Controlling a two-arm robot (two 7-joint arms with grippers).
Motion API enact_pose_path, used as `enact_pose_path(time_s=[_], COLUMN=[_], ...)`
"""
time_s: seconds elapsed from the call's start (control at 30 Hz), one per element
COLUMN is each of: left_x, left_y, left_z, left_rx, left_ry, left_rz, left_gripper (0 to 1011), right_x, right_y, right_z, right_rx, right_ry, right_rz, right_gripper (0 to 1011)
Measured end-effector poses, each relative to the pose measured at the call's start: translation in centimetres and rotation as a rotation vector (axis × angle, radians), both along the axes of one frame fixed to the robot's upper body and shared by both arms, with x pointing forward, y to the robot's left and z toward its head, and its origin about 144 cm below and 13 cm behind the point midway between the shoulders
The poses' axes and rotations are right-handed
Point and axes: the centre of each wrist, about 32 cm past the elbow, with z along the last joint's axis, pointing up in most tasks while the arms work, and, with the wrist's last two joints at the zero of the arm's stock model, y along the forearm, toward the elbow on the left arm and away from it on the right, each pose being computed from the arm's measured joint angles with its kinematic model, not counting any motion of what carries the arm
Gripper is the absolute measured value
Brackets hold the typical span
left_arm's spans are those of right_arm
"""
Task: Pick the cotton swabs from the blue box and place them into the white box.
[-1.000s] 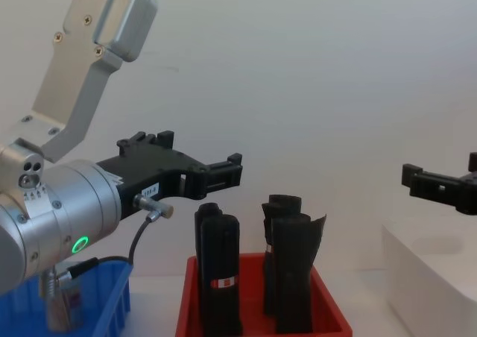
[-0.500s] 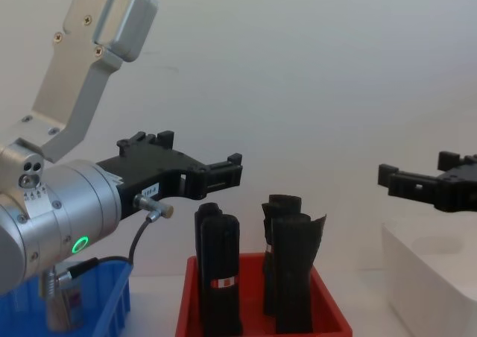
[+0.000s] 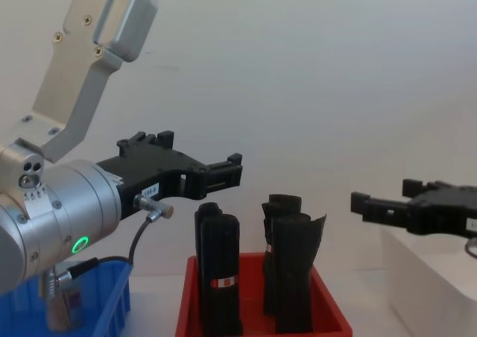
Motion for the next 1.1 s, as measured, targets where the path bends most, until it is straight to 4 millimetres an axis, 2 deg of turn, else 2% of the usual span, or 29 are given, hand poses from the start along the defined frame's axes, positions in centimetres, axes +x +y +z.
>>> enact_pose_path(time_s=[0.57,1.1], left_x=[0.0,0.0], left_y=[0.0,0.0], left_z=[0.0,0.0], left_rx=[0.0,0.0], left_ry=[0.0,0.0], left_rz=[0.0,0.0], left_gripper=[1004,1004], right_x=[3.5,5.8], right_y=[-0.1,0.3], right_z=[-1.8,-2.1], right_rx=[-0.026,-0.044], right_ry=[0.082,0.093], right_rz=[0.087,0.143], right_gripper=[1002,1002])
